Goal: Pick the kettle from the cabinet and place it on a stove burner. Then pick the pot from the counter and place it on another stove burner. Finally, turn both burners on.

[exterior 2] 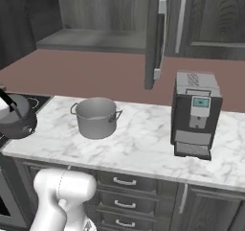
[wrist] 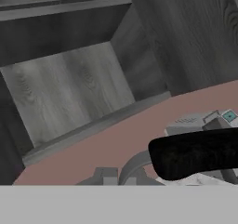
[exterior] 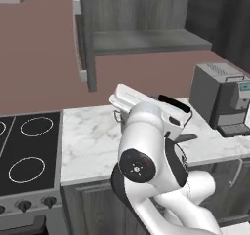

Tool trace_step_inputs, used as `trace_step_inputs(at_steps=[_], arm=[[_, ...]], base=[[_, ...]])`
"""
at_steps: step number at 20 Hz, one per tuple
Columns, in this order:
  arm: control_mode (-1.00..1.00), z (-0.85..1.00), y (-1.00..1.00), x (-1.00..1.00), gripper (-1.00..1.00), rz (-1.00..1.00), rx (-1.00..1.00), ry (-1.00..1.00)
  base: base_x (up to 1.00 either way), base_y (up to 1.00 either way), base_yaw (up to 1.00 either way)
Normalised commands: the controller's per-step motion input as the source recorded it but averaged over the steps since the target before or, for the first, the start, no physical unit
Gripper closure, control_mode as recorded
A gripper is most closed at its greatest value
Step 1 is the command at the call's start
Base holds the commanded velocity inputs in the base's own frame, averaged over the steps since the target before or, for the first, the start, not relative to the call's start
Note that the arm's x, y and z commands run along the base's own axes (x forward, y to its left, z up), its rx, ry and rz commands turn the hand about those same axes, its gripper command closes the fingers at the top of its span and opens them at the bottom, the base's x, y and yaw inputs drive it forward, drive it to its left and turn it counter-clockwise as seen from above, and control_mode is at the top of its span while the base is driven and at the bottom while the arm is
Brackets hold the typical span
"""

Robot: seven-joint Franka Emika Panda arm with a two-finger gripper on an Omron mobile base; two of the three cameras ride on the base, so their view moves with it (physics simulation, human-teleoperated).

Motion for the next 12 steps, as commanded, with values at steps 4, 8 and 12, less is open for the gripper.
trace_step_inputs(at_steps=[4, 8, 12], arm=[[1.00, 0.00, 0.00, 0.00, 1.00, 0.00, 0.00, 0.00], [1.00, 0.00, 0.00, 0.00, 1.00, 0.00, 0.00, 0.00], [1.00, 0.00, 0.00, 0.00, 1.00, 0.00, 0.00, 0.00]], base=[[0.04, 0.64, 0.00], [0.01, 0.67, 0.00], [0.07, 0.59, 0.00]])
